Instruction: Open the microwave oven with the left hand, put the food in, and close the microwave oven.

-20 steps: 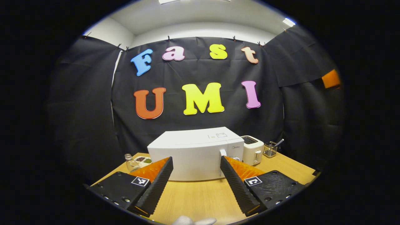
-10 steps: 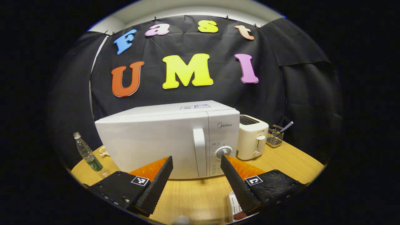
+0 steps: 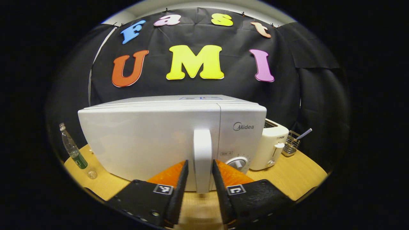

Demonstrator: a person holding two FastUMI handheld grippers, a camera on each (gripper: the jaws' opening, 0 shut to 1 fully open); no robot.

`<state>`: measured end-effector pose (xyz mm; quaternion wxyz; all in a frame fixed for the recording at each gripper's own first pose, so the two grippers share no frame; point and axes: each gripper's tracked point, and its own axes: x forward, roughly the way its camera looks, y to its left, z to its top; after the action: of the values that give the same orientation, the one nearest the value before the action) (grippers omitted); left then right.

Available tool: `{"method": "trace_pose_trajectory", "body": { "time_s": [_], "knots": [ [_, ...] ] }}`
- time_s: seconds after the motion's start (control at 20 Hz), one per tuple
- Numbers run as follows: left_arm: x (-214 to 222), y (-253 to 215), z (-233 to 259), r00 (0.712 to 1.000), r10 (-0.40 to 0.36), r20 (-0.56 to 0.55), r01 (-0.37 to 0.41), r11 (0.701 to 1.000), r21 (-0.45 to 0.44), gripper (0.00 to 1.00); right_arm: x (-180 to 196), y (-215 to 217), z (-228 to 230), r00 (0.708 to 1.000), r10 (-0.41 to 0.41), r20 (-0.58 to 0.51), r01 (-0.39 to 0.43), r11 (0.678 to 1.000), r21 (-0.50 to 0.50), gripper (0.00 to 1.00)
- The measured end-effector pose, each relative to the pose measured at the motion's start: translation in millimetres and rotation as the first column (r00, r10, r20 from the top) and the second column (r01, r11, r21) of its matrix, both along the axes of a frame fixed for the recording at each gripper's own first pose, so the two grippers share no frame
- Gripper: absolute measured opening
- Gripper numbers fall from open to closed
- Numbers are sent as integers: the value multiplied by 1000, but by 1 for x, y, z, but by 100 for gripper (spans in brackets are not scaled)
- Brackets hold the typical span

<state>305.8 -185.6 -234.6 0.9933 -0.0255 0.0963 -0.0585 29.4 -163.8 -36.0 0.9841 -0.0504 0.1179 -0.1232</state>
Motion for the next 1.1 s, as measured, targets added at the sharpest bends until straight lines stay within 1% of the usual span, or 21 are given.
{"method": "trace_pose_trajectory", "body": {
  "time_s": [0.05, 0.1, 0.15, 0.3, 0.35, 0.4, 0.45, 0.7, 0.9, 0.95, 1.0, 1.1],
  "knots": [
    [3, -1, 2, 1000, 6, 10, -6, 1000, -4, 38, 3, 3, 0, 1000, 10, 3, -10, 1000, 5, 100],
    [5, -3, -1, 1000, 11, 10, -11, 1000, -2, 29, 5, 4, 0, 1000, 16, 1, -16, 1000, 6, 100],
    [0, -1, 2, 1000, 10, 11, -10, 1000, 7, 29, 8, 5, -2, 1000, 22, 1, -22, 1000, 7, 100],
    [0, 0, 3, 1000, 8, 7, -8, 1000, 14, 16, 15, 8, -2, 999, 37, -8, -36, 999, 20, 100],
    [1, 0, 1, 1000, 15, 4, -15, 1000, 20, 16, 16, 9, -4, 999, 46, -9, -46, 999, 21, 100],
    [-1, 1, 2, 1000, 14, 0, -14, 1000, 23, 11, 17, 11, -2, 999, 47, -11, -47, 999, 23, 96],
    [-2, 1, 2, 1000, 11, 2, -11, 1000, 21, 11, 18, 12, -3, 999, 52, -12, -52, 998, 27, 100],
    [-3, 2, 2, 1000, 4, -6, -4, 999, 35, 11, 18, 17, 0, 998, 69, -4, -69, 997, 26, 100],
    [-5, 0, -1, 999, -13, -35, 14, 1000, 16, 11, 18, 24, 2, 997, 78, 5, -78, 996, 36, 100],
    [-9, 0, -2, 999, -19, -48, 20, 1000, 13, 11, 19, 28, 3, 997, 82, 10, -82, 996, 39, 100],
    [-21, 3, 0, 999, -24, -30, 25, 999, 21, 11, 20, 32, 4, 996, 88, 12, -88, 995, 41, 100],
    [-46, 10, -6, 999, -48, -11, 49, 997, 58, 11, 22, 45, 2, 994, 108, 18, -109, 993, 44, 100]
  ]
}}
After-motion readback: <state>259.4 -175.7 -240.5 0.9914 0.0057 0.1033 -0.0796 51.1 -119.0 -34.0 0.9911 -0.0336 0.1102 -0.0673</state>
